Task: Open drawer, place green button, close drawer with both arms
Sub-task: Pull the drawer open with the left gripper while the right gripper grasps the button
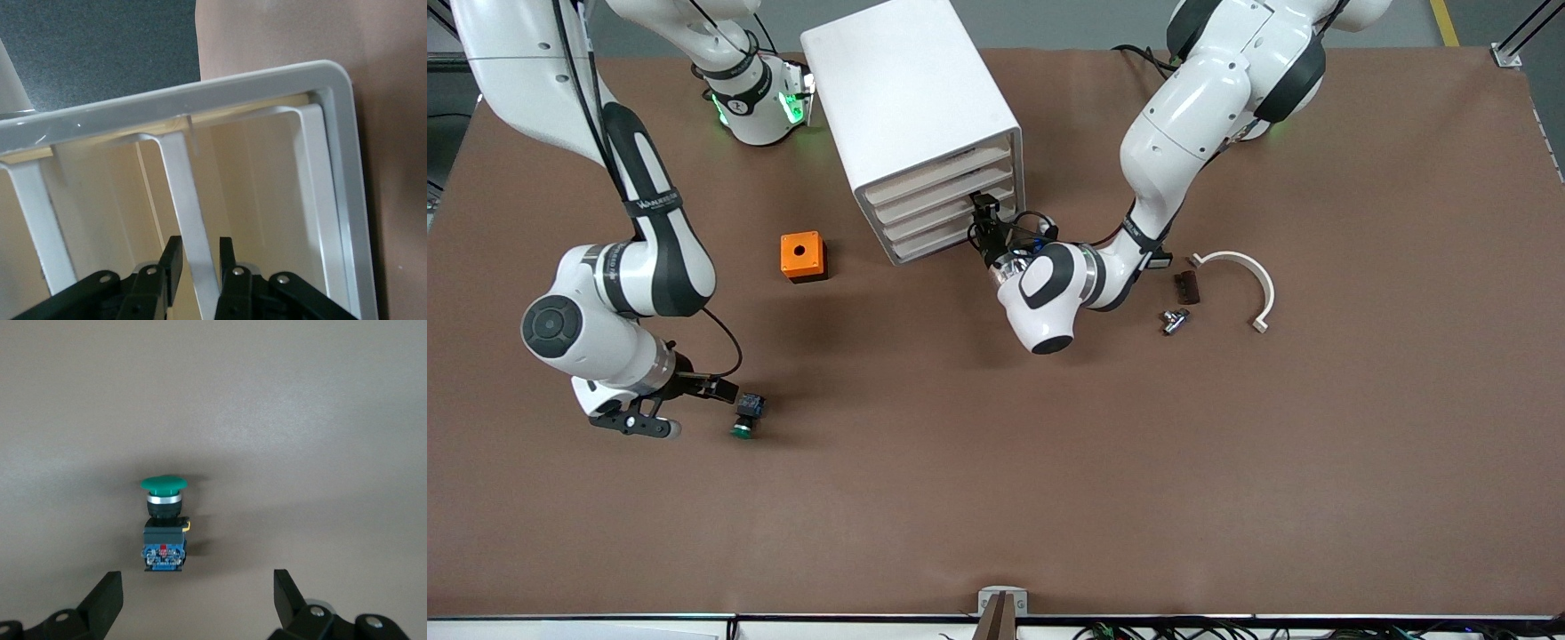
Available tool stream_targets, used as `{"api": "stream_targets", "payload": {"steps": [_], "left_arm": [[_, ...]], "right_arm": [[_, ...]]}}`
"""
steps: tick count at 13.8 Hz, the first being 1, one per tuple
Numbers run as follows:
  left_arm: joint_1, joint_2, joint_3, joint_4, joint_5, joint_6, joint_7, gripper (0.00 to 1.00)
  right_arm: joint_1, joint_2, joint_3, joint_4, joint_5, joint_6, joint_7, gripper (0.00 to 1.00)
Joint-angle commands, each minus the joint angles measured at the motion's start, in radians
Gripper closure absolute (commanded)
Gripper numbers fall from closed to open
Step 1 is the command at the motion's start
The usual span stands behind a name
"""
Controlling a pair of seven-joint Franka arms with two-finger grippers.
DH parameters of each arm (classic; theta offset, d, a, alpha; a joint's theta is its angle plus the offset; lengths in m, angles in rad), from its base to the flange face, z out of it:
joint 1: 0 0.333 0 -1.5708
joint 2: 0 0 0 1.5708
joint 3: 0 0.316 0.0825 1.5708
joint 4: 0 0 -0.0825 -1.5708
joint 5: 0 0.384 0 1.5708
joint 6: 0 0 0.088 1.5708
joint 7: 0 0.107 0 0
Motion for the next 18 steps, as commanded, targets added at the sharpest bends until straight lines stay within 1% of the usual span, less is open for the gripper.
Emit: {"api": "stream_targets", "payload": {"steps": [1, 3, 6, 9, 13, 16, 18], "left_arm": [[-0.010, 0.010, -0.001, 0.002, -0.025, -0.020, -0.017, 0.76], [-0.008, 0.016, -0.001, 0.002, -0.025, -0.020, -0.019, 0.82], [0.012, 0.021, -0.001, 0.002, -0.025, -0.023, -0.017, 0.86], [0.064, 0.023, -0.001, 0.002, -0.027, -0.025, -0.017, 0.86], [0.130, 0.023, -0.001, 0.001, -0.060, -0.026, -0.016, 0.86], [0.168, 0.023, 0.002, 0.002, -0.063, -0.026, -0.014, 0.85], [0.200, 0.029, 0.002, 0.002, -0.062, -0.026, -0.013, 0.85]], "right_arm": [[0.007, 0.065, -0.001, 0.069, 0.003, 0.000, 0.029, 0.00], [0.032, 0.072, -0.001, 0.070, 0.002, 0.000, 0.081, 0.00], [0.046, 0.098, 0.001, 0.063, 0.002, 0.044, 0.128, 0.00], [0.055, 0.133, -0.001, 0.061, 0.003, 0.086, 0.158, 0.00], [0.063, 0.150, -0.001, 0.061, 0.002, 0.106, 0.172, 0.00], [0.061, 0.164, -0.001, 0.061, 0.002, 0.111, 0.172, 0.00], [0.063, 0.168, -0.001, 0.060, 0.000, 0.109, 0.171, 0.06]]}}
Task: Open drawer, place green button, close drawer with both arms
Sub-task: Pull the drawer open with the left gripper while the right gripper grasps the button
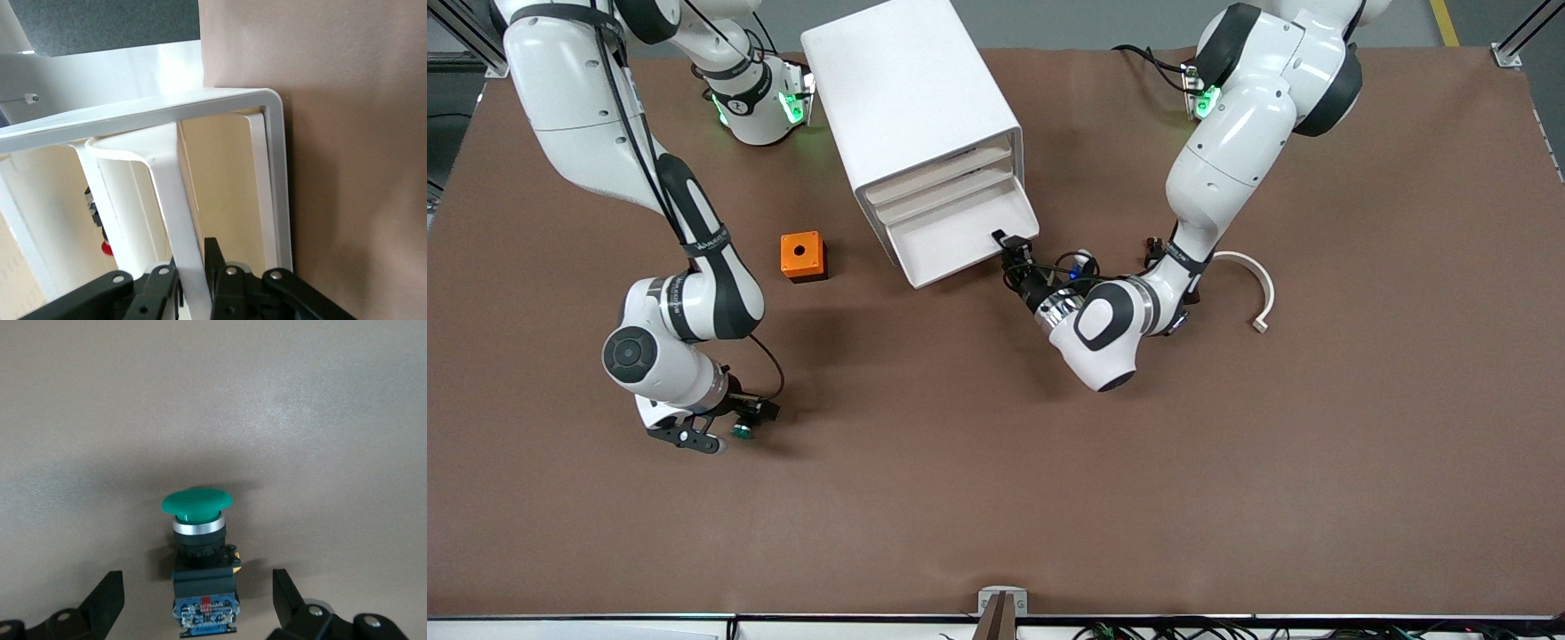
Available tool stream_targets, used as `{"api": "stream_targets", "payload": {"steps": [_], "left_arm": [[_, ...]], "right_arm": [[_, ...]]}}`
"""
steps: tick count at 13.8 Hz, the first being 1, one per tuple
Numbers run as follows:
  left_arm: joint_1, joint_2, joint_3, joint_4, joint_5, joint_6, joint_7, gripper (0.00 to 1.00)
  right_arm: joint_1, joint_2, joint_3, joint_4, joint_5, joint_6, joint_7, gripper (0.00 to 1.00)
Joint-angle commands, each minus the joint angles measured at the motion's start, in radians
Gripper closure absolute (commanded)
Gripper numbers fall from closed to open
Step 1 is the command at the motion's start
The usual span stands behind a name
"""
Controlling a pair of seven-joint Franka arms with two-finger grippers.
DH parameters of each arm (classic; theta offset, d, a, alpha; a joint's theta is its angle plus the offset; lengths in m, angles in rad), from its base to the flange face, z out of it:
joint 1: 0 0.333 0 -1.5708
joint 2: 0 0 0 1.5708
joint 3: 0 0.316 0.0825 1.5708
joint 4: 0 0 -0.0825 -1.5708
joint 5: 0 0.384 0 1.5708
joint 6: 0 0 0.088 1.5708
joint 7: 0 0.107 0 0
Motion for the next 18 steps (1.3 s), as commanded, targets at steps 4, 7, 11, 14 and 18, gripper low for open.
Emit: {"api": "stream_targets", "payload": {"steps": [4, 7, 11, 14, 18], "left_arm": [[0.063, 0.015, 0.006, 0.010, -0.017, -0.020, -0.007, 0.85], [0.082, 0.021, 0.008, 0.013, -0.012, -0.020, -0.007, 0.85], [0.102, 0.024, 0.008, 0.015, -0.009, -0.018, -0.007, 0.60], [0.111, 0.017, 0.008, 0.024, 0.003, -0.017, 0.094, 0.06], [0.140, -0.012, 0.009, 0.072, 0.006, -0.017, 0.408, 0.01]], "right_arm": [[0.006, 0.014, -0.002, 0.012, 0.000, -0.007, 0.017, 0.44], [0.006, 0.014, -0.002, 0.012, 0.002, -0.008, 0.019, 0.88], [0.004, 0.005, 0.000, 0.012, 0.002, -0.013, 0.031, 1.00], [0.008, -0.024, 0.003, 0.017, 0.002, -0.092, 0.066, 1.00], [0.014, -0.130, 0.007, 0.014, 0.005, -0.221, 0.138, 1.00]]}}
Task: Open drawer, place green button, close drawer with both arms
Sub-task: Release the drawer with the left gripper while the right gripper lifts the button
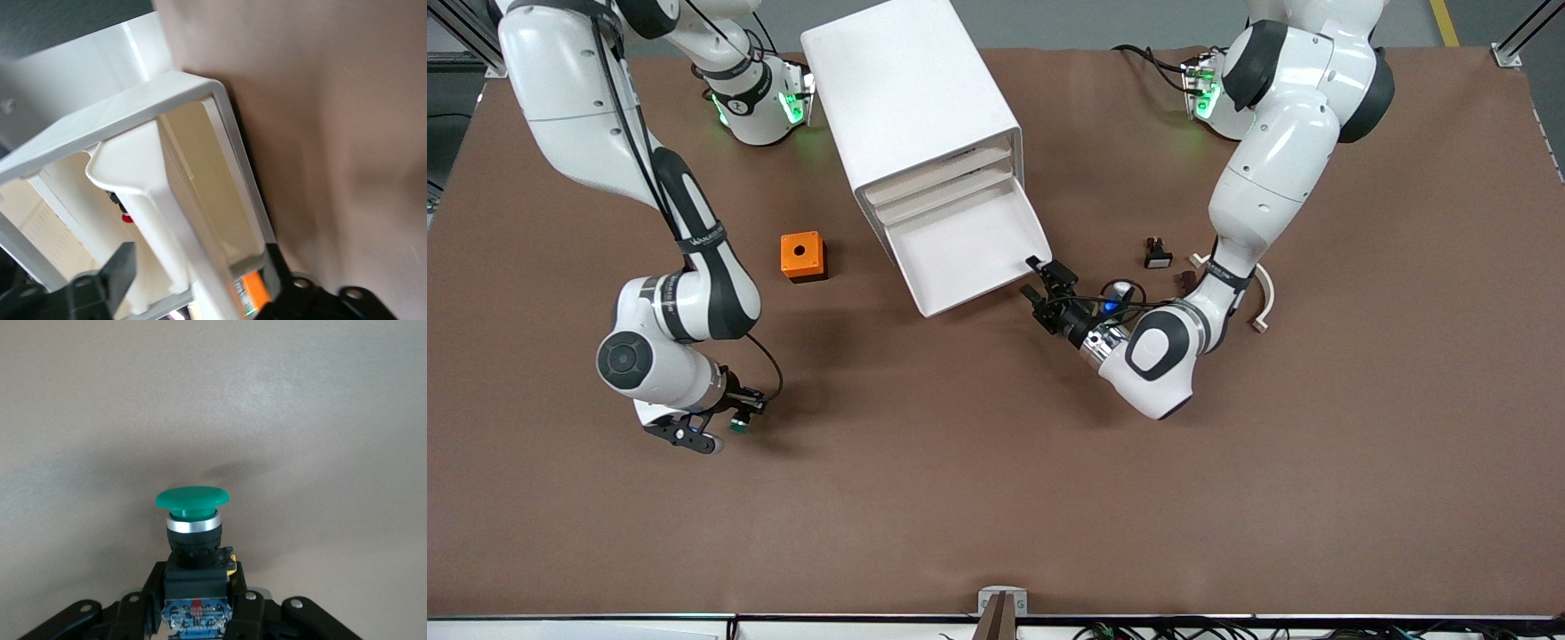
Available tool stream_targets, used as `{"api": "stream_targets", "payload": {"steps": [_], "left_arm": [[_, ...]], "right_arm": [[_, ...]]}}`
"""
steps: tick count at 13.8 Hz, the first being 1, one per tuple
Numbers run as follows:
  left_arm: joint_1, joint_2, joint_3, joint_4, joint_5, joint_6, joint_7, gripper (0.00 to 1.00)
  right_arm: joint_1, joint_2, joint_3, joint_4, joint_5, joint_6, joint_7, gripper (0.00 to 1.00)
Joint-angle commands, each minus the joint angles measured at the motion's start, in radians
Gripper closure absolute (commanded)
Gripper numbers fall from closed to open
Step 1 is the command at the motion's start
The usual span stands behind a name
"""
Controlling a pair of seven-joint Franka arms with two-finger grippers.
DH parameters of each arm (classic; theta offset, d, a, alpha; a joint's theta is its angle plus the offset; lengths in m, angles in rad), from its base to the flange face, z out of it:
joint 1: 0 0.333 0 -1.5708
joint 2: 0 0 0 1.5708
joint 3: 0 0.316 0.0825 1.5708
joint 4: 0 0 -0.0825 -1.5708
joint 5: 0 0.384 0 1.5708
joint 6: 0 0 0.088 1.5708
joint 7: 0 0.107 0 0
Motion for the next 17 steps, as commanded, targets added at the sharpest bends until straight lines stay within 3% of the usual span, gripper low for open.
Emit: {"api": "stream_targets", "payload": {"steps": [1, 4, 6, 8, 12, 17], "left_arm": [[0.018, -0.026, 0.012, 0.052, 0.018, -0.012, 0.210, 0.01], [0.010, -0.043, 0.043, 0.107, 0.057, 0.006, 0.448, 0.01], [-0.002, -0.082, 0.070, 0.114, 0.097, 0.061, 0.582, 0.01], [-0.007, -0.104, 0.069, 0.115, 0.164, 0.133, 0.677, 0.01], [-0.025, -0.155, 0.069, 0.114, 0.357, 0.292, 0.803, 0.01], [-0.065, -0.187, 0.060, 0.112, 0.653, 0.472, 0.845, 0.01]], "right_arm": [[0.008, -0.108, 0.015, -0.021, 0.005, -0.099, 0.082, 1.00], [0.011, -0.216, 0.047, -0.036, 0.005, -0.212, 0.203, 1.00], [0.034, -0.302, 0.047, -0.062, 0.062, -0.268, 0.245, 1.00], [0.037, -0.385, 0.046, -0.110, 0.133, -0.286, 0.275, 1.00], [0.127, -0.543, 0.047, -0.213, 0.140, -0.328, 0.448, 1.00], [0.324, -0.568, 0.046, -0.227, 0.138, -0.308, 0.774, 1.00]]}}
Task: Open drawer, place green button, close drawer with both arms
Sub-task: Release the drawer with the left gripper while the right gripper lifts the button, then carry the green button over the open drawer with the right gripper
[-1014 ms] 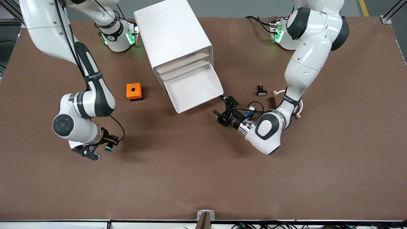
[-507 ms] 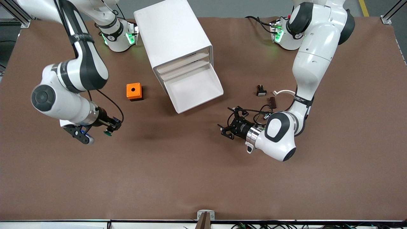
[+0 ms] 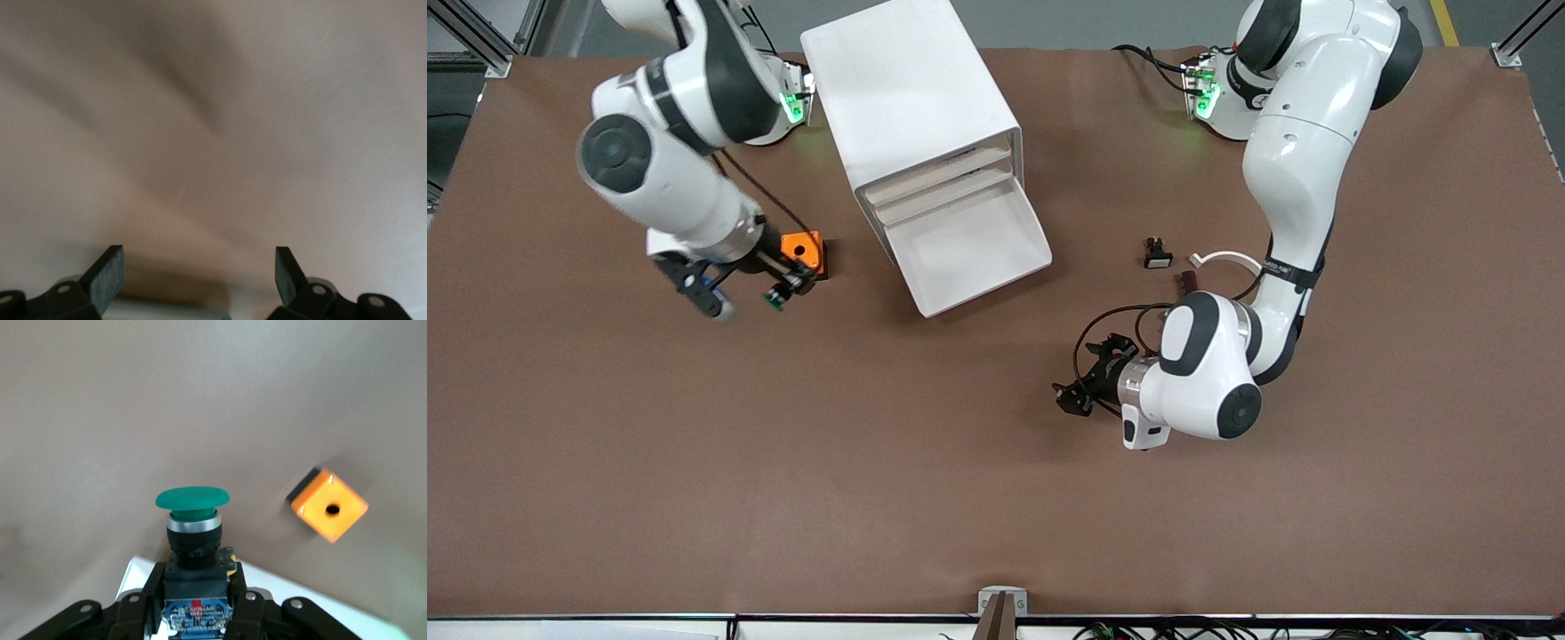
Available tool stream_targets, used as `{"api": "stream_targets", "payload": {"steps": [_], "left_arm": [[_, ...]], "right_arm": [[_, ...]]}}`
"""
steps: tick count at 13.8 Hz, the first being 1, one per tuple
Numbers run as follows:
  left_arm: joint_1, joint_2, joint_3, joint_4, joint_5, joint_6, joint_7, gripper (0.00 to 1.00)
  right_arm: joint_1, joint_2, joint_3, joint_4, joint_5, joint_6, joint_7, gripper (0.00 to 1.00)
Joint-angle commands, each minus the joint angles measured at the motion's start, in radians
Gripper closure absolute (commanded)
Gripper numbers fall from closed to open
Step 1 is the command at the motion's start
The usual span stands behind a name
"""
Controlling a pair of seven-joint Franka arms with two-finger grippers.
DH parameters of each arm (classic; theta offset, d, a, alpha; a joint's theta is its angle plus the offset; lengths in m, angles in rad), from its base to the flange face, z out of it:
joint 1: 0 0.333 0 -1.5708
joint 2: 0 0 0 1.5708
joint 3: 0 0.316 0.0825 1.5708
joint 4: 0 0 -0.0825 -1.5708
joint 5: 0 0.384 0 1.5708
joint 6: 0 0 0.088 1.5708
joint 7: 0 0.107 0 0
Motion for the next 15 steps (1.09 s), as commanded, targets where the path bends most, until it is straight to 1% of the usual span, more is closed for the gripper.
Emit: {"api": "stream_targets", "payload": {"steps": [1, 3, 6, 12, 15], "left_arm": [[-0.038, -0.033, 0.005, -0.017, 0.140, 0.085, 0.017, 0.01], [-0.062, -0.034, 0.008, -0.019, 0.203, 0.107, 0.012, 0.01], [-0.084, -0.057, 0.007, -0.025, 0.285, 0.107, 0.000, 0.01], [-0.118, -0.071, 0.007, -0.025, 0.377, 0.107, -0.026, 0.01], [-0.136, -0.071, 0.008, -0.025, 0.381, 0.107, -0.049, 0.01]], "right_arm": [[0.094, -0.018, -0.011, -0.034, 0.015, 0.048, 0.141, 1.00], [0.165, -0.009, -0.011, -0.034, 0.015, 0.092, 0.247, 1.00], [0.258, 0.051, -0.011, -0.031, 0.013, 0.169, 0.384, 1.00], [0.375, 0.181, -0.011, -0.025, 0.007, 0.312, 0.550, 1.00], [0.429, 0.226, -0.012, -0.014, 0.002, 0.343, 0.619, 1.00]]}}
